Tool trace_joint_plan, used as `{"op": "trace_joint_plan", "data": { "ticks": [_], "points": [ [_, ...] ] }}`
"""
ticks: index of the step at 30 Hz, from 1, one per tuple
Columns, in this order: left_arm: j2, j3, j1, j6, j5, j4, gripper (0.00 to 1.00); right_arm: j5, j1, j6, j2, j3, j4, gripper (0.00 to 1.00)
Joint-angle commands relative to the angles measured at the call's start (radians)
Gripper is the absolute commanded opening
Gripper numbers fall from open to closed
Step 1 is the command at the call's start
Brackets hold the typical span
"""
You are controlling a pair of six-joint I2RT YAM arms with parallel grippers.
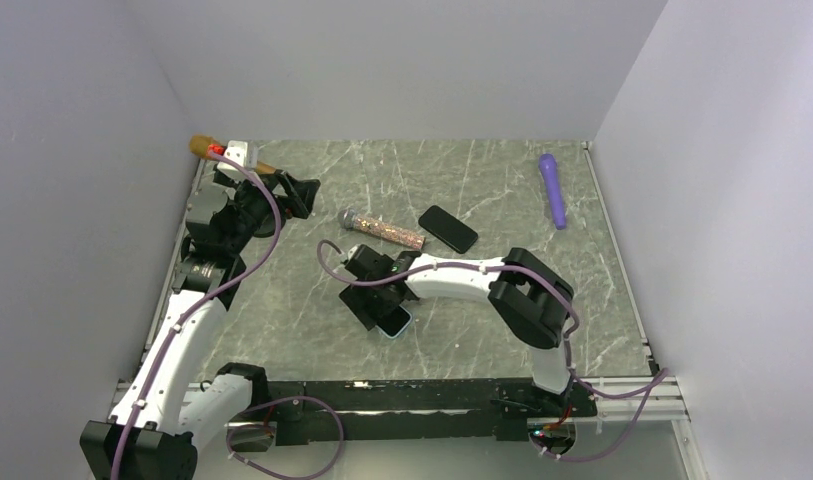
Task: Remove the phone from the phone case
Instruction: Pick up the phone at the center of the board.
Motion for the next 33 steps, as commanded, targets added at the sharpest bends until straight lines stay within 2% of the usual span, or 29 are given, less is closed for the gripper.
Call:
{"op": "trace_joint_plan", "data": {
  "ticks": [1,6,9,10,13,20,22,29,32,33],
  "points": [
    [0.003,0.019,-0.003,-0.013,0.017,0.042,0.99,0.173,0.040,0.039,0.067,0.062,-0.055,1.00],
    [0.010,0.025,-0.003,-0.015,0.020,0.033,0.99,0.184,0.061,0.047,0.088,0.046,-0.047,0.99],
    [0.012,0.024,-0.003,-0.015,0.019,0.032,0.99,0.142,0.060,0.061,0.070,0.012,0.001,0.92],
    [0.013,0.025,-0.003,-0.015,0.019,0.031,0.99,0.129,0.060,0.067,0.063,0.002,0.017,0.86],
    [0.019,0.026,-0.003,-0.018,0.020,0.029,0.99,0.125,0.060,0.102,0.029,-0.032,0.064,0.60],
    [0.042,0.031,-0.003,-0.037,0.038,0.031,0.99,0.234,0.060,0.173,-0.145,-0.163,0.216,0.34],
    [0.059,0.038,-0.003,-0.048,0.056,0.030,0.99,0.282,0.061,0.188,-0.205,-0.201,0.253,0.01],
    [0.165,0.075,-0.033,-0.115,0.156,0.009,0.99,0.458,0.040,0.256,-0.438,-0.342,0.361,0.00],
    [0.256,0.127,-0.096,-0.115,0.210,-0.037,0.99,0.441,-0.022,0.305,-0.536,-0.392,0.393,0.00],
    [0.289,0.151,-0.116,-0.119,0.230,-0.070,0.94,0.420,-0.048,0.316,-0.564,-0.405,0.402,0.00]
  ]
}}
